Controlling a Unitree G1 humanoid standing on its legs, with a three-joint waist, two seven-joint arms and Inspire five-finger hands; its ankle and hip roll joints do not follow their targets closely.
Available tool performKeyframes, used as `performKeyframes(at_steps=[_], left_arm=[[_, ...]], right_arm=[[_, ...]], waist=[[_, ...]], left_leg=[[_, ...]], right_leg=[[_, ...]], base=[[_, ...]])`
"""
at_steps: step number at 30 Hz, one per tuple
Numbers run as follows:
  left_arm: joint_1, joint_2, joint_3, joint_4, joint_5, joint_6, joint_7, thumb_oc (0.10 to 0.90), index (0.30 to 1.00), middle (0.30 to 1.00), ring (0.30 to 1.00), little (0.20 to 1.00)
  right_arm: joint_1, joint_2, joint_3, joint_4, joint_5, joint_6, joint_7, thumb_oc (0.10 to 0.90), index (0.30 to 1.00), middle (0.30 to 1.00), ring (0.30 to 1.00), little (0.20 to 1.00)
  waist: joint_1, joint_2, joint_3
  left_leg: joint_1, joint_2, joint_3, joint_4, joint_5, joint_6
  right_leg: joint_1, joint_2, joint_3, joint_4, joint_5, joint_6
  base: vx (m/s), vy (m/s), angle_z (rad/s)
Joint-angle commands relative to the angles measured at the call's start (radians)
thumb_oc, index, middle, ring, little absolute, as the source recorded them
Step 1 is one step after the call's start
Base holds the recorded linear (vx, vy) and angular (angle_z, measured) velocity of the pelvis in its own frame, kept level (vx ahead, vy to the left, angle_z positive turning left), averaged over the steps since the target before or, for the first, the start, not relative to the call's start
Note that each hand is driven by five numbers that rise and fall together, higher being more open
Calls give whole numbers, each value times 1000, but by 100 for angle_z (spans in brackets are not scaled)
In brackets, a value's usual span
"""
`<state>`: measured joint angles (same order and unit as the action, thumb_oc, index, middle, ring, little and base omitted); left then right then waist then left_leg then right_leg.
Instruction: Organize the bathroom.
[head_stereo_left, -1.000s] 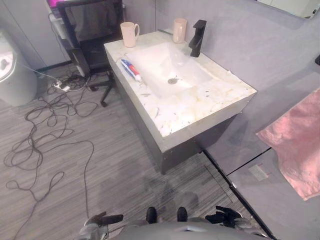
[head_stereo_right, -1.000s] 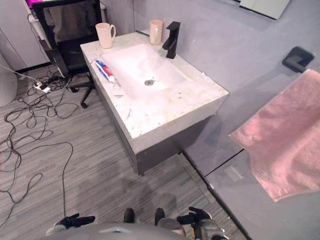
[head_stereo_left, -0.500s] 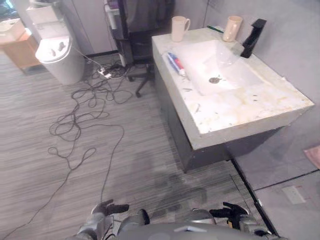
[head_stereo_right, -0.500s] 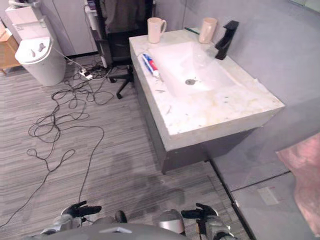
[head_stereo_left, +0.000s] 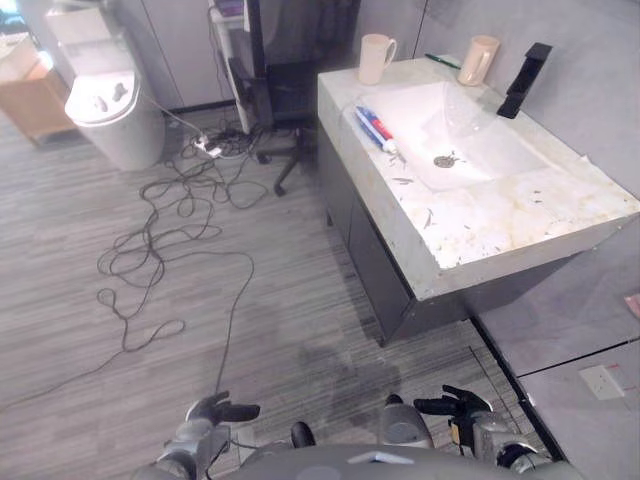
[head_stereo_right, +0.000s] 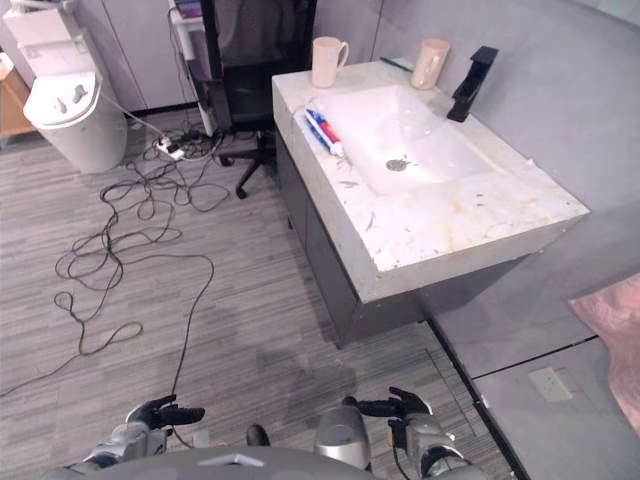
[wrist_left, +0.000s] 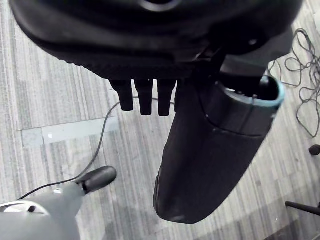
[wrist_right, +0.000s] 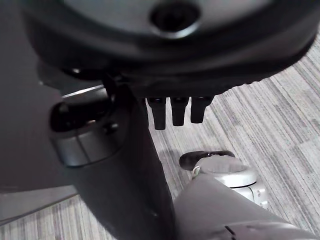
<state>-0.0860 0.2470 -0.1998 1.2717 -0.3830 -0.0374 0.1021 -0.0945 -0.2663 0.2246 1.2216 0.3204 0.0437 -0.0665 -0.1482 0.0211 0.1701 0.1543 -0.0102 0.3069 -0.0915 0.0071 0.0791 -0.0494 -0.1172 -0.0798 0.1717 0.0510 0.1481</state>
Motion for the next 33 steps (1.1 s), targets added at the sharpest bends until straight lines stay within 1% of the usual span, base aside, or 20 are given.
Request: performKeyframes(at_steps=[1, 3, 5, 8, 9, 10, 12, 14, 15, 18, 21, 23, 24, 27, 28, 29, 30, 31, 32, 33], left_arm=[[-51, 13, -9, -19, 5, 0, 35, 800, 900, 900, 900, 900], [-51, 8, -3, -27, 20, 4, 44, 800, 900, 900, 900, 900], [-48, 9, 3, -30, 22, 2, 39, 800, 900, 900, 900, 900], [-49, 8, 9, -37, 37, -20, 14, 800, 900, 900, 900, 900], [-49, 8, 9, -37, 37, -20, 14, 800, 900, 900, 900, 900], [-62, 8, 2, -48, 28, -18, 10, 800, 900, 900, 900, 900], [-70, 9, 2, -48, 27, -18, 8, 800, 900, 900, 900, 900], [-64, 10, 9, -47, 19, -29, 0, 800, 900, 900, 900, 900], [-65, 9, 9, -47, 21, -31, 4, 800, 900, 900, 900, 900], [-60, 6, 10, -46, 18, -35, 5, 800, 900, 900, 900, 900], [-48, 2, 15, -42, 28, -52, 5, 800, 900, 900, 900, 900], [-42, 2, 15, -40, 35, -54, 12, 800, 900, 900, 900, 900], [-42, 2, 16, -39, 38, -53, 13, 800, 900, 900, 900, 900], [-46, 4, 15, -25, 77, -51, 14, 800, 900, 900, 900, 900], [-46, 6, 7, -17, 71, -49, 12, 800, 900, 900, 900, 900], [-46, 6, 5, -16, 66, -46, 11, 800, 900, 900, 900, 900], [-50, 10, -4, -15, 84, -35, 17, 800, 900, 900, 900, 900], [-52, 13, -12, -15, 102, -25, 17, 800, 900, 900, 900, 900], [-52, 14, -14, -16, 104, -21, 16, 800, 900, 900, 900, 900], [-50, 10, -23, -7, 86, -18, 13, 800, 900, 900, 900, 900]], right_arm=[[-25, -9, 48, 45, -15, -11, 1, 800, 900, 900, 900, 900], [-13, -7, 42, 48, 2, -12, -1, 800, 900, 900, 900, 900], [-6, -9, 37, 46, 5, -13, -1, 800, 900, 900, 900, 900], [5, -16, 28, 38, 1, -1, -9, 800, 900, 900, 900, 900], [5, -16, 28, 38, 1, -1, -9, 800, 900, 900, 900, 900], [9, -28, 27, 29, 4, 6, -7, 800, 900, 900, 900, 900], [10, -34, 25, 29, 5, 3, -3, 800, 900, 900, 900, 900], [6, -35, 24, 35, -2, 2, 0, 800, 900, 900, 900, 900], [5, -32, 27, 40, -9, 2, -2, 800, 900, 900, 900, 900], [7, -31, 30, 48, -17, 5, -5, 800, 900, 900, 900, 900], [12, -39, 34, 53, -34, 2, -9, 800, 900, 900, 900, 900], [9, -45, 39, 46, -31, 7, -16, 800, 900, 900, 900, 900], [7, -46, 39, 46, -31, 9, -17, 800, 900, 900, 900, 900], [-13, -50, 36, 49, -1, 10, -36, 800, 900, 900, 900, 900], [-26, -48, 33, 48, -3, 8, -48, 800, 900, 900, 900, 900], [-27, -48, 32, 47, -3, 8, -49, 800, 900, 900, 900, 900], [-22, -49, 15, 42, 10, 10, -47, 800, 900, 900, 900, 900], [-15, -49, 4, 36, 7, 15, -49, 800, 900, 900, 900, 900], [-14, -49, 2, 35, 4, 16, -50, 800, 900, 900, 900, 900], [-6, -50, 0, 27, -8, 25, -48, 800, 900, 900, 900, 900]], waist=[[5, -3, -14], [1, -4, -15], [0, -3, -17], [-6, -30, -11], [-6, -29, -11], [-6, -45, 4], [-11, -52, 11], [-19, -53, 8], [-24, -50, 4], [-30, -42, -1], [-29, -23, 1], [-25, -16, 2], [-24, -14, 3], [-28, -2, 5], [-24, 4, 3], [-24, 5, 3], [-21, 5, 3], [-18, 3, 1], [-18, 2, 0], [-21, 1, 1]], left_leg=[[-34, -12, -114, 38, -58, -53], [-52, -24, -136, 76, -62, -49], [-56, -23, -136, 95, -62, -53], [-108, -31, -104, 278, -112, -73], [-111, -30, -105, 282, -114, -74], [-176, -8, -96, 413, -114, -94], [-194, 26, -81, 432, -113, -95], [-162, 55, -72, 377, -116, -84], [-145, 75, -71, 336, -105, -84], [-112, 117, -83, 256, -62, -99], [-89, 234, -122, 144, 55, -155], [-88, 275, -144, 104, 74, -170], [-87, 281, -145, 106, 71, -172], [-78, 287, -121, 118, 47, -176], [-81, 264, -138, 129, 26, -174], [-84, 256, -139, 135, 20, -172], [-101, 224, -130, 162, -3, -155], [-111, 198, -130, 170, -14, -141], [-113, 193, -130, 172, -16, -138], [-108, 154, -123, 168, -31, -114]], right_leg=[[42, 141, -4, -67, -89, -60], [45, 157, 35, -59, -93, -74], [56, 156, 27, -65, -92, -79], [91, 133, 29, -103, -66, -91], [90, 133, 29, -103, -66, -91], [103, 115, 24, -102, -60, -100], [109, 108, 20, -101, -61, -103], [113, 103, 20, -104, -64, -104], [112, 104, 23, -102, -68, -104], [115, 104, 34, -98, -78, -103], [132, 95, 64, -88, -105, -93], [135, 80, 76, -73, -125, -81], [132, 73, 75, -66, -130, -78], [103, 26, 62, -16, -142, -49], [78, -5, 69, 14, -140, -24], [75, -12, 68, 19, -140, -19], [75, -50, 58, 40, -137, 1], [66, -82, 51, 69, -107, 0], [64, -88, 50, 74, -101, 0], [9, -147, 53, 175, 28, -1]], base=[[68, -2, 8], [104, -6, 10], [89, 0, 17], [80, 6, 11], [39, 23, 10], [36, 35, 13], [62, 84, 25], [124, 184, 12], [169, 233, 9], [158, 206, 4], [258, 341, 14], [255, 369, 13], [220, 367, 1], [231, 457, 2], [184, 380, 9], [307, 564, 3], [274, 461, -1], [281, 463, -7], [233, 414, -2], [253, 482, -5]])
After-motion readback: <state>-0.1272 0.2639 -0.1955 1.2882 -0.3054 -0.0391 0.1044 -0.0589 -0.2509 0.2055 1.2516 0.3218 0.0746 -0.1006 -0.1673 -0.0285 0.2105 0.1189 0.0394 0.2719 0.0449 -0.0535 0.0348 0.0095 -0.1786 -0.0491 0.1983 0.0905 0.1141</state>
